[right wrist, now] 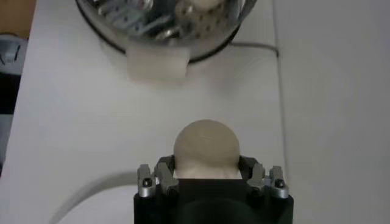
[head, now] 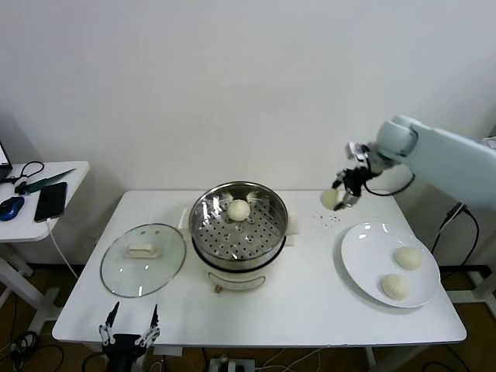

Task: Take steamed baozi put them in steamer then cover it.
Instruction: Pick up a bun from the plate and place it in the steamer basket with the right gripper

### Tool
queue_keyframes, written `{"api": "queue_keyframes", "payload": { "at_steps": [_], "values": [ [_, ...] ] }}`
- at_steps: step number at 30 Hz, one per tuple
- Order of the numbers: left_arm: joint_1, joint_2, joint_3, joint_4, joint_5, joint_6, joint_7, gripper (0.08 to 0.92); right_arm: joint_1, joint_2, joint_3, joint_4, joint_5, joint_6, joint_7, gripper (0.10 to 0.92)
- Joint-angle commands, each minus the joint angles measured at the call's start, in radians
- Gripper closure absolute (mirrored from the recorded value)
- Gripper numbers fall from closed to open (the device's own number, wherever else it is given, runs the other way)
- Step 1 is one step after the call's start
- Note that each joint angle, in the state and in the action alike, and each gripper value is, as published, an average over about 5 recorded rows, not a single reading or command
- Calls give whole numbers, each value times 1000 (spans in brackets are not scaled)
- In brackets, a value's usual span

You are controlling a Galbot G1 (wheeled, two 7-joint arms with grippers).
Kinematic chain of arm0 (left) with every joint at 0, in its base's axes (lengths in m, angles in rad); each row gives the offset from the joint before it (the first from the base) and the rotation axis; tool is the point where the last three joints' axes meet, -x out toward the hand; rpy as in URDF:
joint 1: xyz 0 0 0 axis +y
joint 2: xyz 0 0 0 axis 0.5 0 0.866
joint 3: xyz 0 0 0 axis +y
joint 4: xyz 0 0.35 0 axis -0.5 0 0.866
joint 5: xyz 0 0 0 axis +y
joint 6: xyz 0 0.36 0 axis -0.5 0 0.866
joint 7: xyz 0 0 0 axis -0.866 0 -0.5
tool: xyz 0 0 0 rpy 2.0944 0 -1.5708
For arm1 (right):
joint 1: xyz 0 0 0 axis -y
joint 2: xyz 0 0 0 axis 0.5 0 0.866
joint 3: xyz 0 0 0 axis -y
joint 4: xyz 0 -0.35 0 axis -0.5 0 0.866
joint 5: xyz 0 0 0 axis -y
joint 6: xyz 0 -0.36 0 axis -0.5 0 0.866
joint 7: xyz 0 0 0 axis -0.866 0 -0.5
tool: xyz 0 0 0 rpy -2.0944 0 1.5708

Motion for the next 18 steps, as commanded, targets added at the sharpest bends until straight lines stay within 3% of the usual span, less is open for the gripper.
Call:
{"api": "queue_keyframes", "payload": {
  "at_steps": [1, 9, 18],
  "values": [
    [0, 3, 13, -12, 17, -4, 3, 177, 199, 218, -149, 1, 233, -39, 24, 347],
    [0, 11, 17, -14, 34, -19, 8, 177, 136, 436, -146, -28, 287, -83, 76, 347],
    [-5, 10, 14, -16, 31, -18, 5, 177, 38, 542, -170, -46, 274, -106, 120, 344]
  ]
}}
